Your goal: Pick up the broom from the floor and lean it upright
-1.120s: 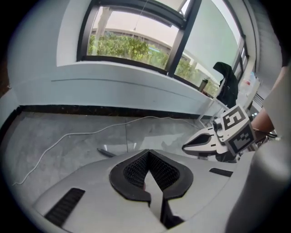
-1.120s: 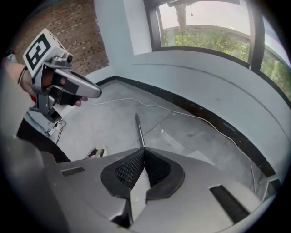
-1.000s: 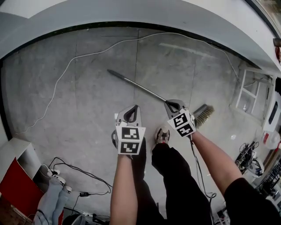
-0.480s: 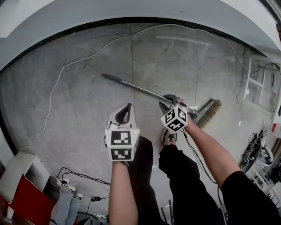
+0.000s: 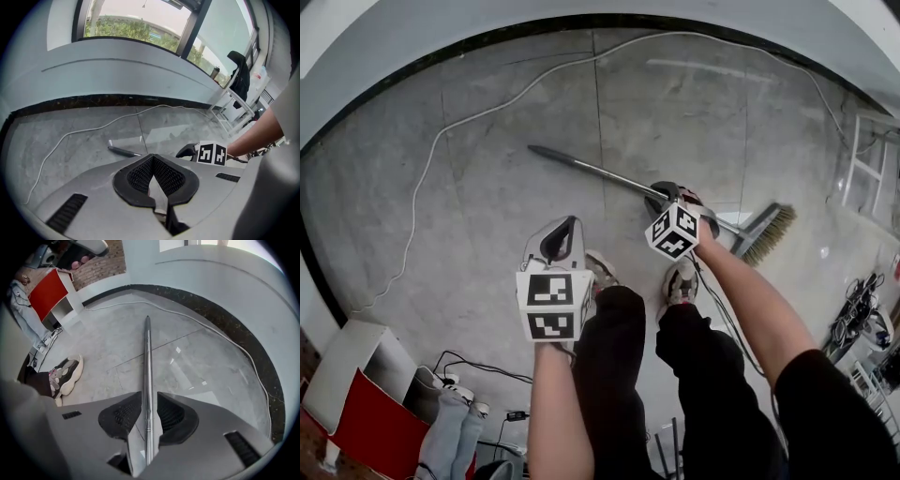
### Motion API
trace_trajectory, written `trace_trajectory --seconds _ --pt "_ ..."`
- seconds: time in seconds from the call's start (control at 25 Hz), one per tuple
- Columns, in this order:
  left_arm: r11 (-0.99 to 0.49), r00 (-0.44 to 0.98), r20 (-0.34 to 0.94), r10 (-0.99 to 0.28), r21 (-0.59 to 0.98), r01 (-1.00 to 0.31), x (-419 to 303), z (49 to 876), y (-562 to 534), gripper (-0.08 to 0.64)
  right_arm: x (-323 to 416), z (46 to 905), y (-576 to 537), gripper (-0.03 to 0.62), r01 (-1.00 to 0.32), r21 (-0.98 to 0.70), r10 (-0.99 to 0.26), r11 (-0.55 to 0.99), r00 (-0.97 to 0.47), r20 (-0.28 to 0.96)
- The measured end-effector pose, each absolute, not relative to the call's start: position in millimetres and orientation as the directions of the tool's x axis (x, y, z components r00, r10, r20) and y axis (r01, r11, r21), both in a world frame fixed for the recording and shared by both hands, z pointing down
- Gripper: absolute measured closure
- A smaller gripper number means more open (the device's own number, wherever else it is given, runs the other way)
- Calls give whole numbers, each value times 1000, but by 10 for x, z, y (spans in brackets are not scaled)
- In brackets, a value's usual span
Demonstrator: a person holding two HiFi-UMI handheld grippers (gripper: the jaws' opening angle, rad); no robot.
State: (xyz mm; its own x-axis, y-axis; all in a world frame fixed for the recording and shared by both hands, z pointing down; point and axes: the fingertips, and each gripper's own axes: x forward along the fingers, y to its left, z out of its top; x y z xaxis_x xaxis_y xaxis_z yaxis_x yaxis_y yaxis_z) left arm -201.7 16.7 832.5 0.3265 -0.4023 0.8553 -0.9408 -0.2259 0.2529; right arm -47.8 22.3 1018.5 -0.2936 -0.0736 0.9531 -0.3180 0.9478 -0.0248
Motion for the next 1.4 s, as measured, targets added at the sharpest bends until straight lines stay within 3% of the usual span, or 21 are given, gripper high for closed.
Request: trace_trajectory --seconds 0.8,1.2,1.4 --pt "-250 347 867 -358 269 -930 -2002 8415 188 558 -700 10545 193 520 -292 -63 -2 954 -218 976" --pt "-157 303 839 -452 260 -953 -1815 7981 448 558 -652 9850 95 522 -298 -69 -16 952 -272 962" --pt "-237 322 833 -450 236 -942 -1555 7675 468 558 -554 9432 0 522 -318 -66 -32 946 -292 956"
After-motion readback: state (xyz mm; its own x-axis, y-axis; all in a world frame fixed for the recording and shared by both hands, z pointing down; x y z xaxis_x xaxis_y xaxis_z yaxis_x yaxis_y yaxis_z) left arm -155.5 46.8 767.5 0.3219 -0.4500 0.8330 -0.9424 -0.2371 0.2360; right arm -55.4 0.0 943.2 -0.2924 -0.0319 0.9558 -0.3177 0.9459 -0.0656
